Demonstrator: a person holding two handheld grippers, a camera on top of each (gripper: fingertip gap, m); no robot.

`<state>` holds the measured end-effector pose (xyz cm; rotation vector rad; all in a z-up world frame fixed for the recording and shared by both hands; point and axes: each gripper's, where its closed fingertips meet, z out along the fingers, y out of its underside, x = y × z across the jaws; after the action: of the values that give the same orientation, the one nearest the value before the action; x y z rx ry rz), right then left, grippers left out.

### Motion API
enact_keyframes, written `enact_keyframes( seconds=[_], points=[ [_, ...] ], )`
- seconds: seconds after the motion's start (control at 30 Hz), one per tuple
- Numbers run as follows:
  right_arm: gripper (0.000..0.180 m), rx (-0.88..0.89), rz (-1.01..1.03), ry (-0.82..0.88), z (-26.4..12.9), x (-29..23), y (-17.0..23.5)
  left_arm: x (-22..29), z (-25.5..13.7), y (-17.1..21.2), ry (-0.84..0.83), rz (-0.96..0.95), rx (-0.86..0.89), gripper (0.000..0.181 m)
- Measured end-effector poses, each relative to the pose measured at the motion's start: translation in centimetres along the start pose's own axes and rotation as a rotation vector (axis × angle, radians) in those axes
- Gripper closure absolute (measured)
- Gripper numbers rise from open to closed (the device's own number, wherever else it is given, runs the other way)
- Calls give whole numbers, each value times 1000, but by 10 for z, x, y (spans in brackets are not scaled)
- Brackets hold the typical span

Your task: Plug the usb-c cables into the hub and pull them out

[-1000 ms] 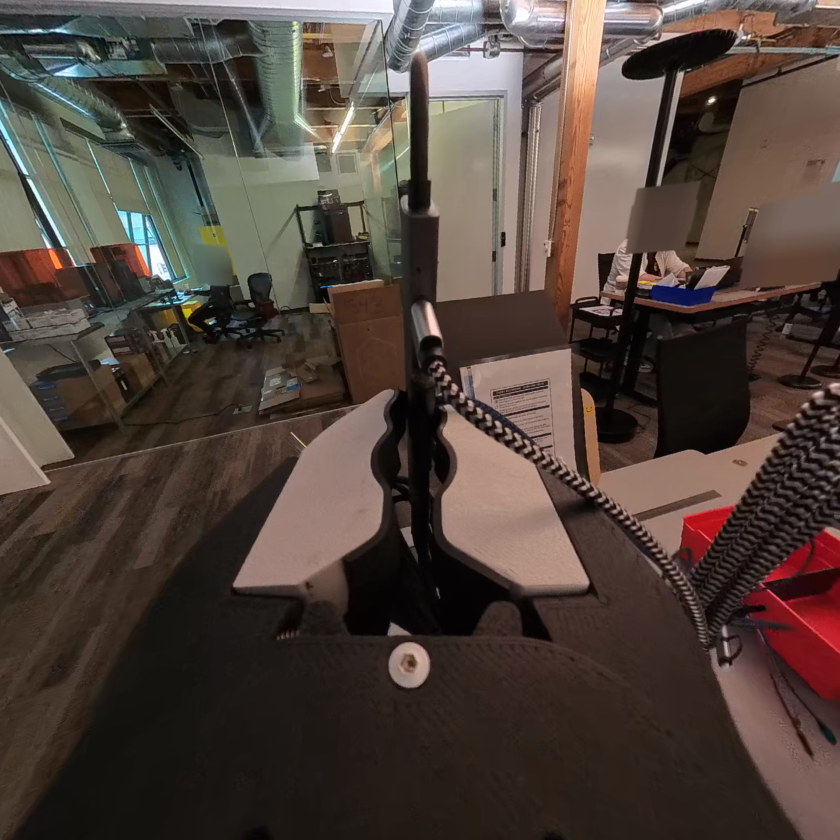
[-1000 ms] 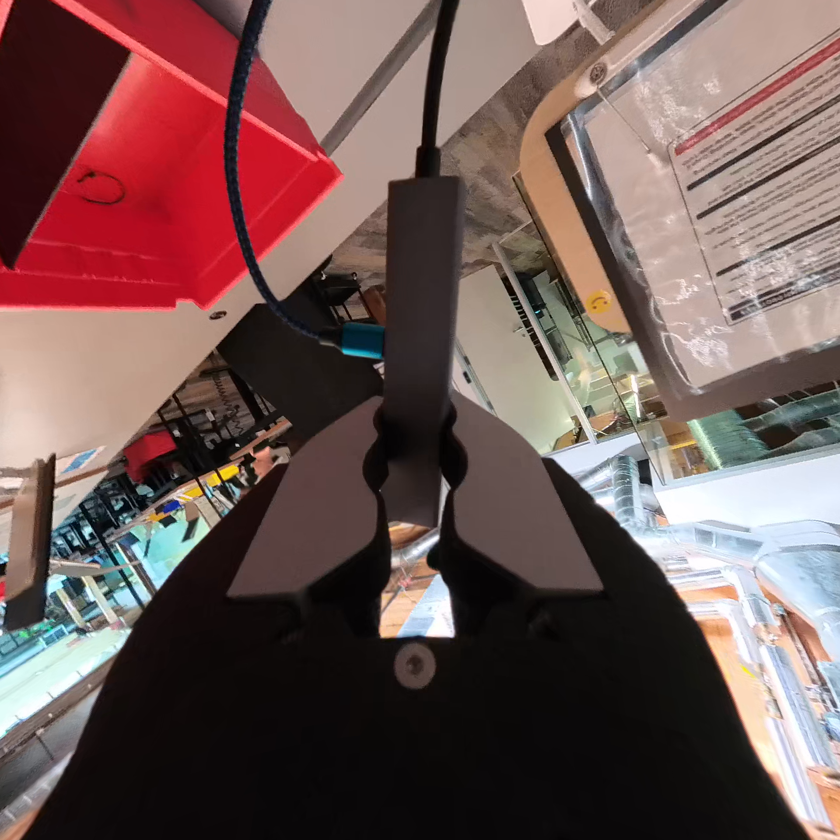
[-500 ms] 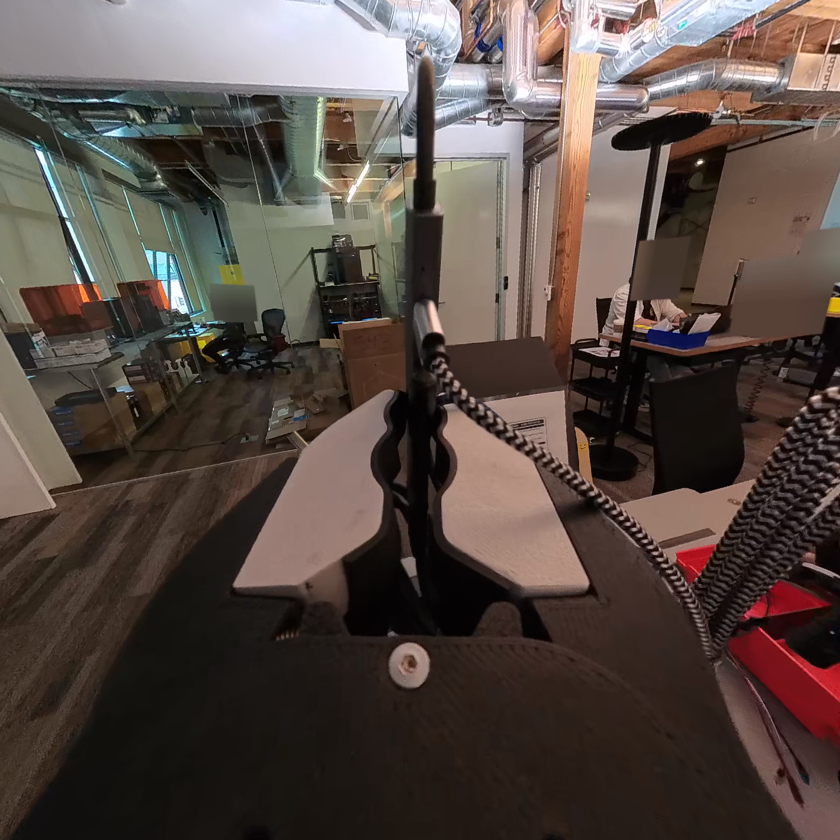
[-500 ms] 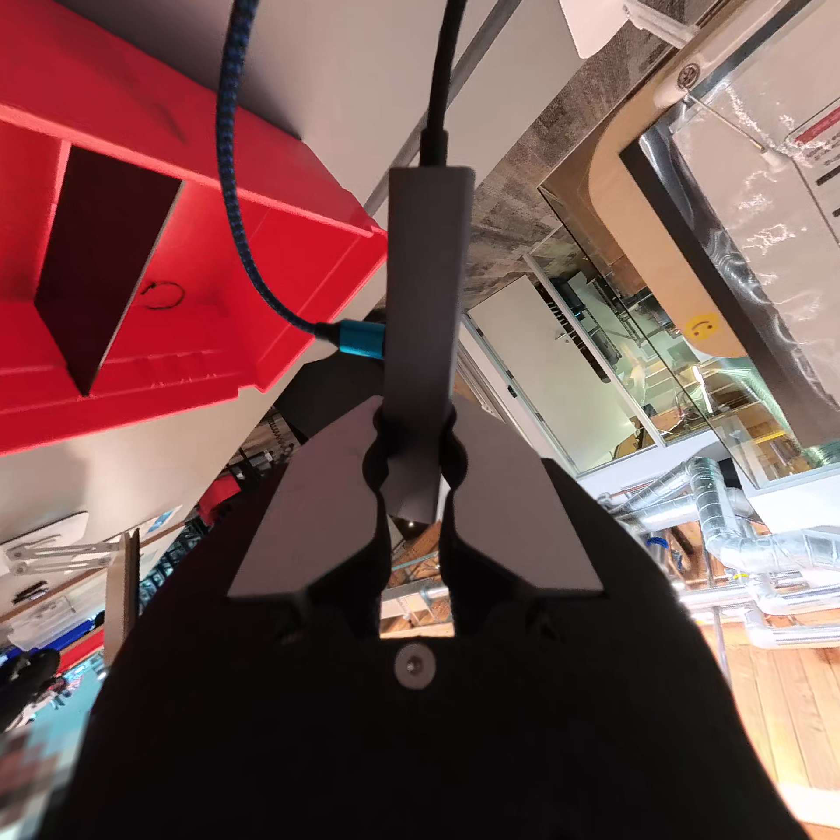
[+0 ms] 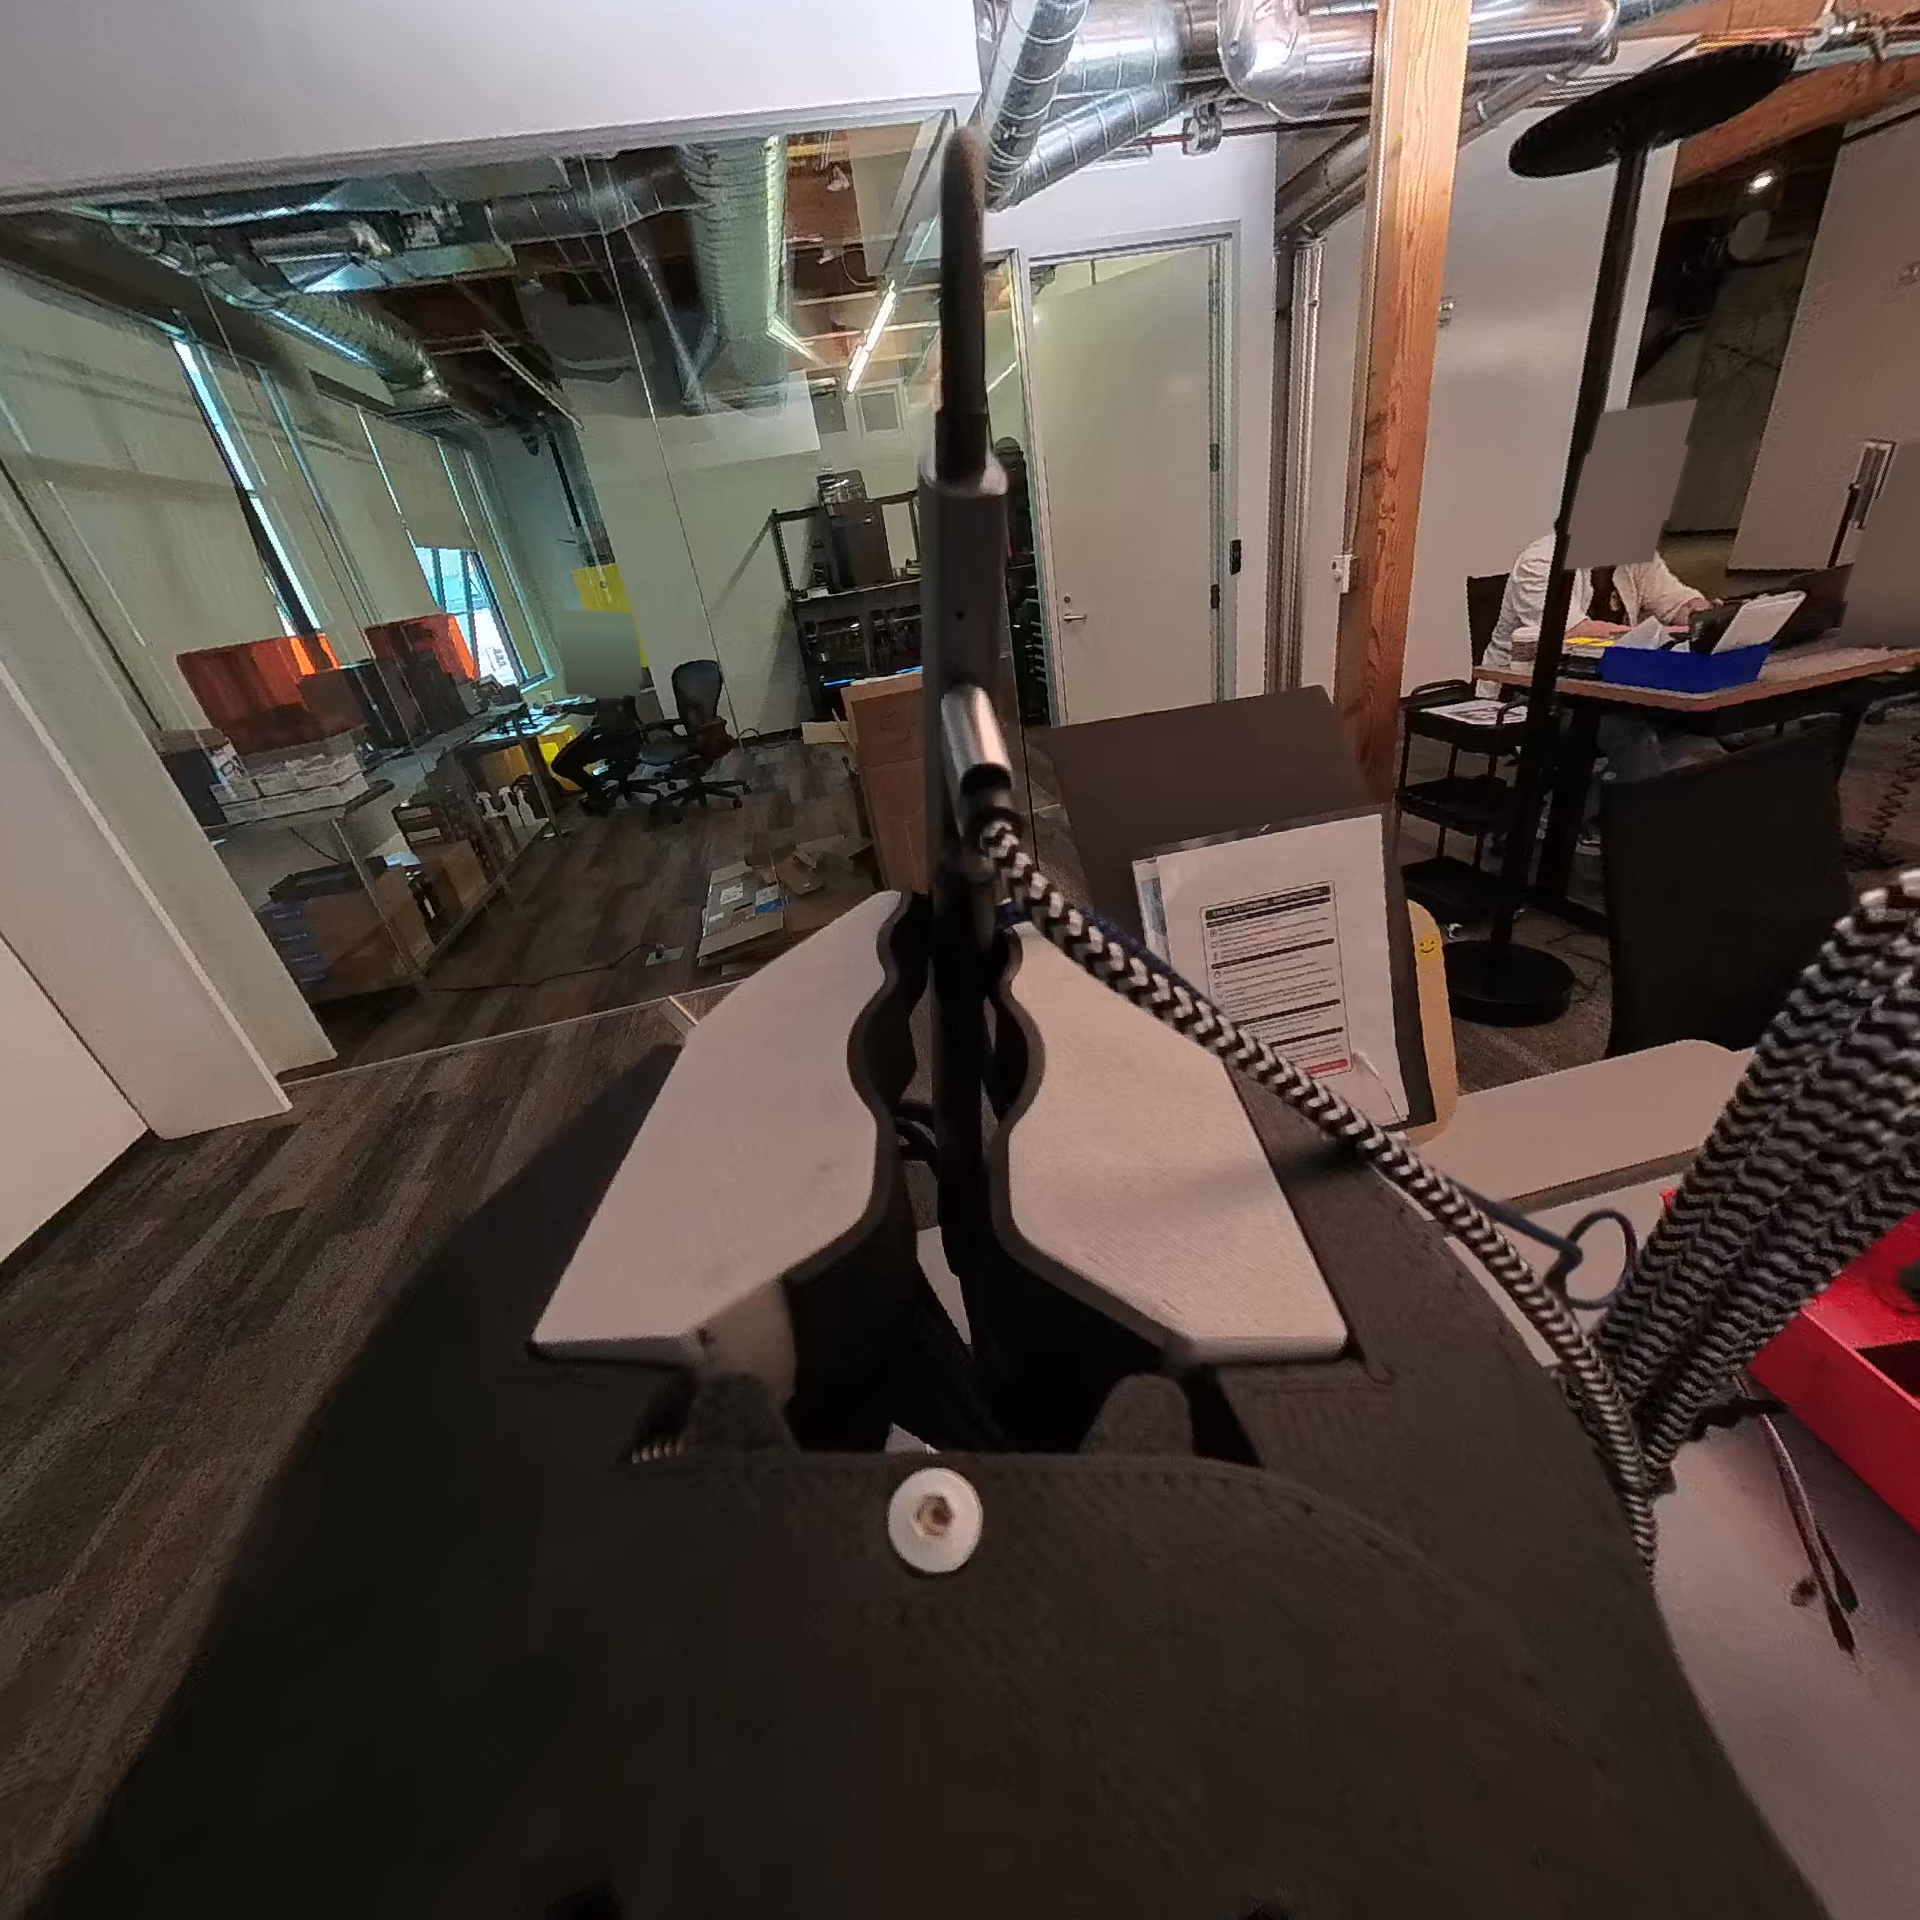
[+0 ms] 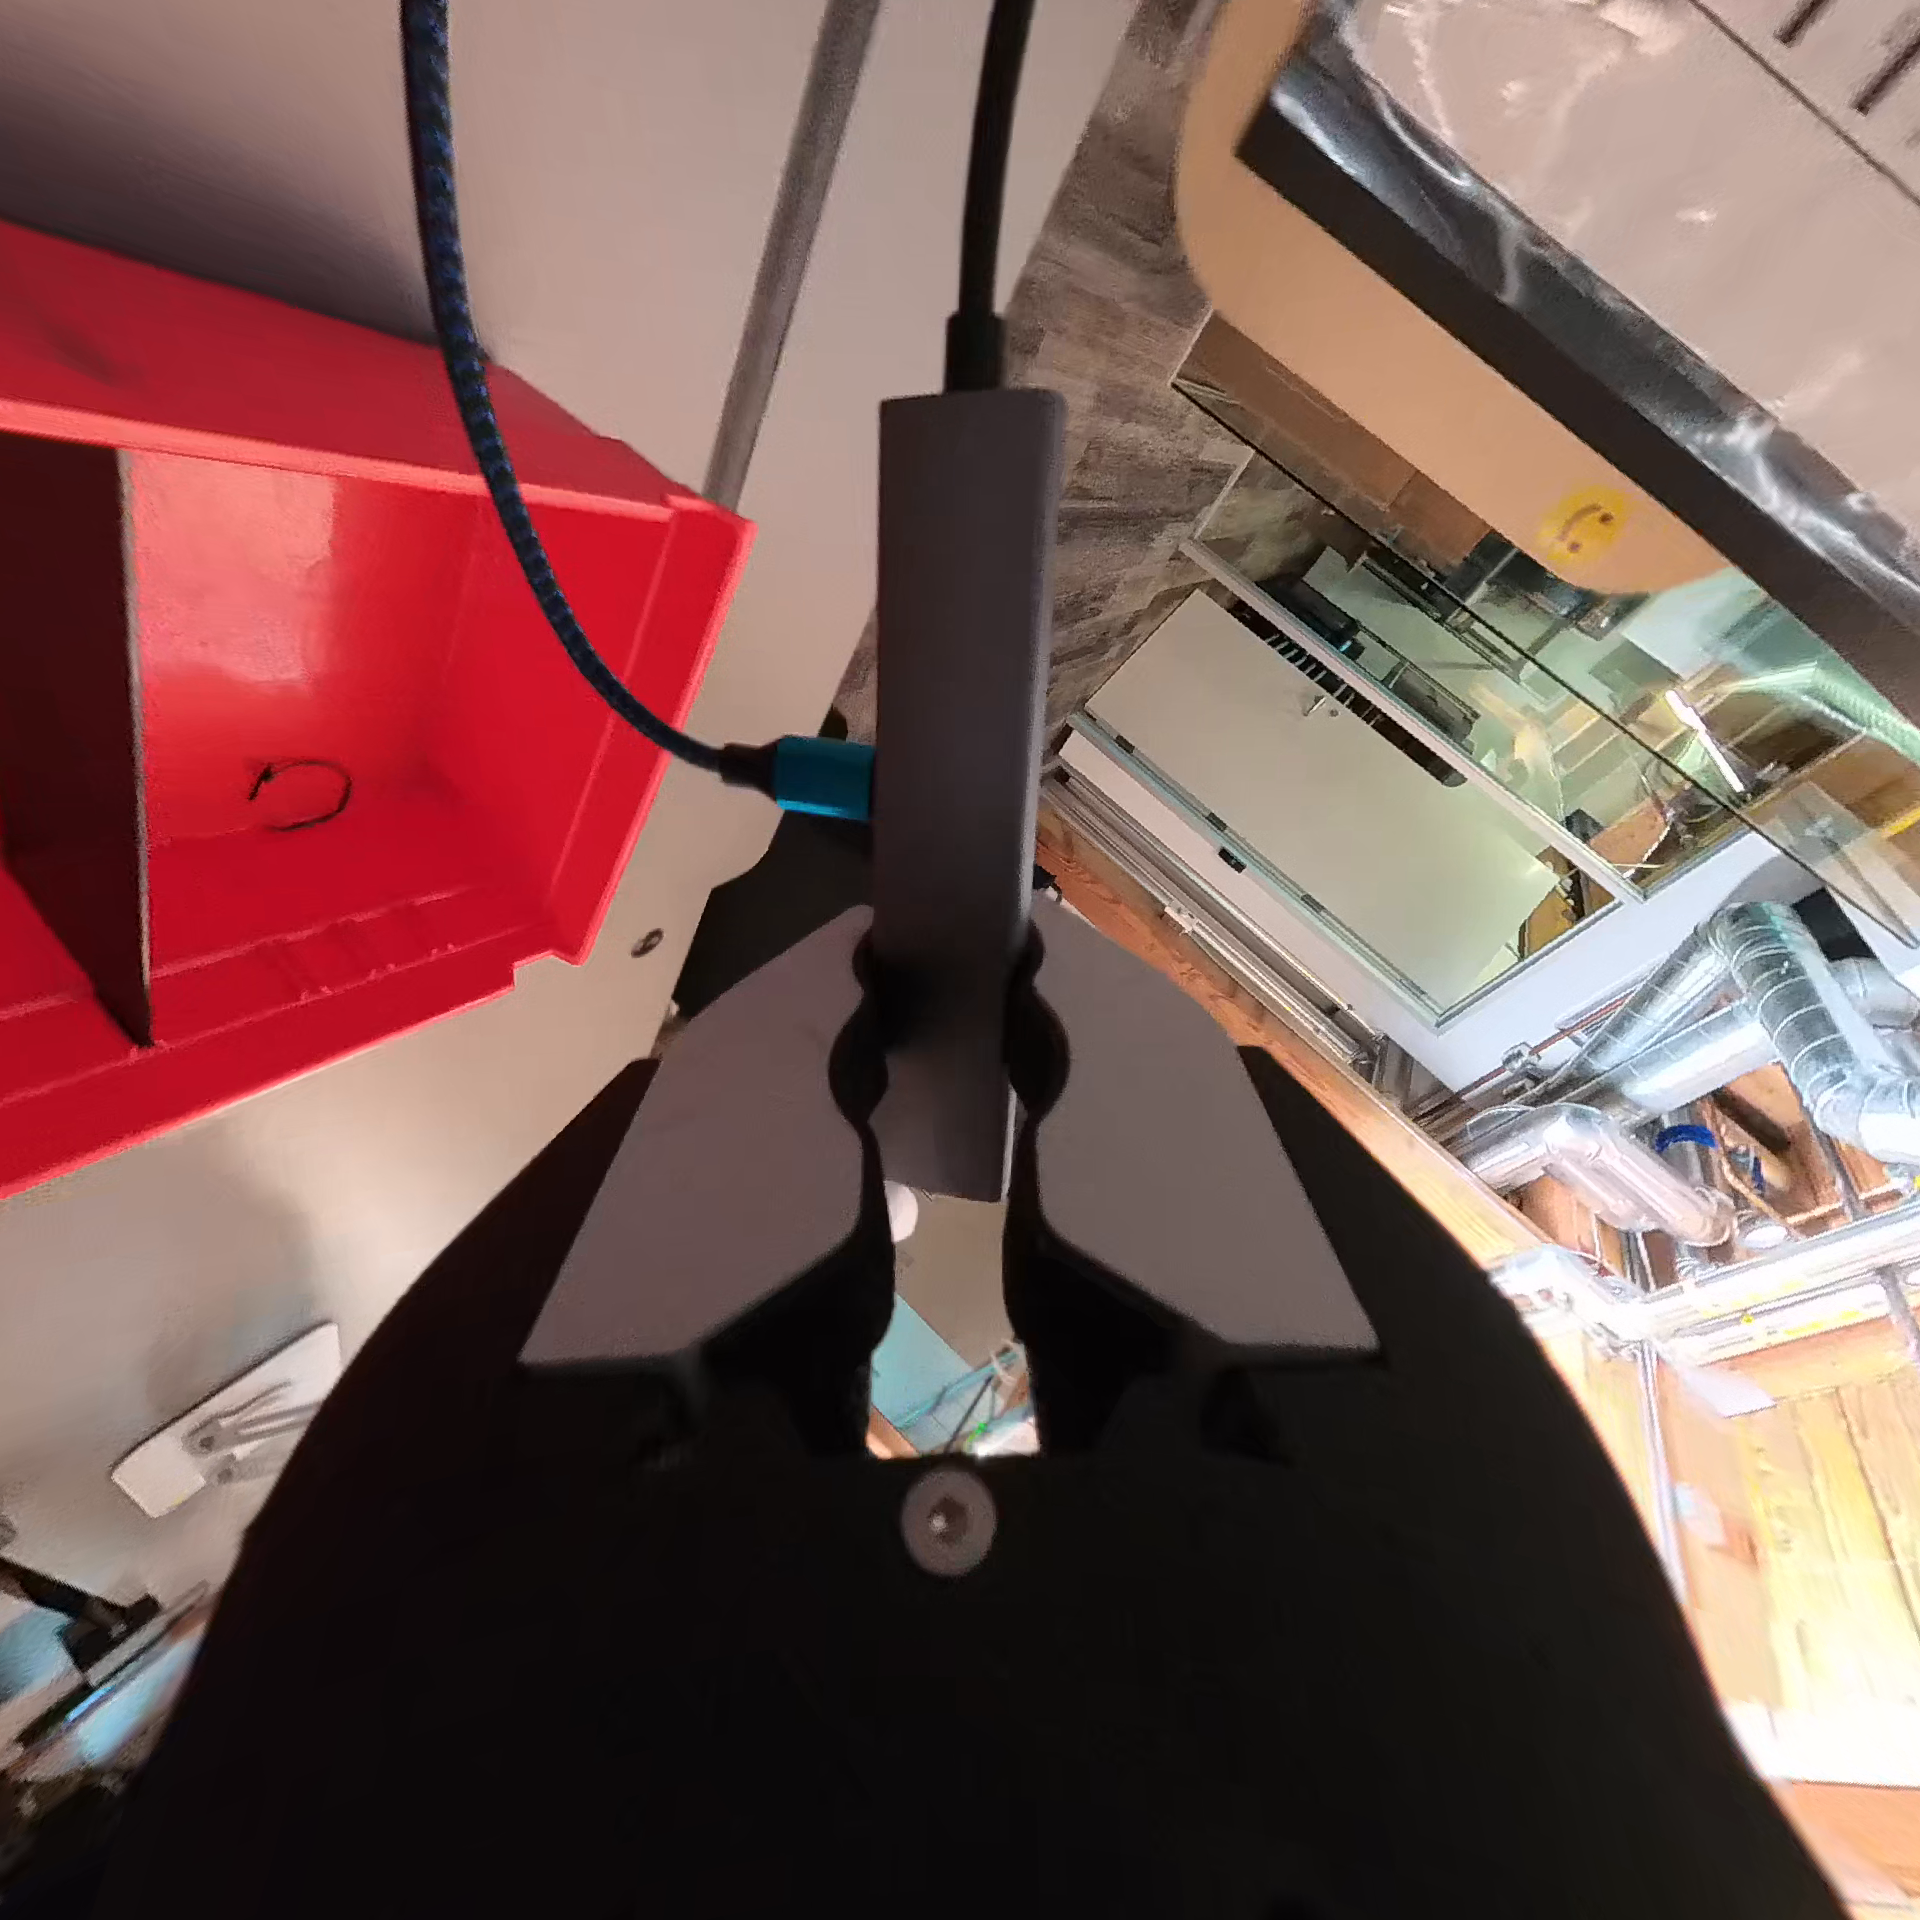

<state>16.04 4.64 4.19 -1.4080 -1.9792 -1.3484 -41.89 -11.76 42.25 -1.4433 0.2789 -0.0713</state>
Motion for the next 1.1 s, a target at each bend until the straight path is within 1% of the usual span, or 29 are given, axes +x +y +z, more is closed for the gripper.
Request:
enact_keyframes(
  seconds=[0.37,0.63,0.7,0.8,0.9,1.1],
  points=[
    [159,69,155,23,-32,25,24,-8,4,10,-7,-23,-12,170],
    [159,62,172,44,-46,40,33,-7,10,21,-14,-3,-44,170],
    [159,77,183,3,-48,36,27,-4,11,22,-10,6,-50,170],
    [159,137,212,-68,-46,26,5,2,16,28,-8,36,-70,170],
    [159,216,269,-156,-42,17,-16,8,20,35,-11,75,-103,171],
    [159,347,406,-313,-41,4,-41,21,24,42,-9,148,-132,171]
  ],
)
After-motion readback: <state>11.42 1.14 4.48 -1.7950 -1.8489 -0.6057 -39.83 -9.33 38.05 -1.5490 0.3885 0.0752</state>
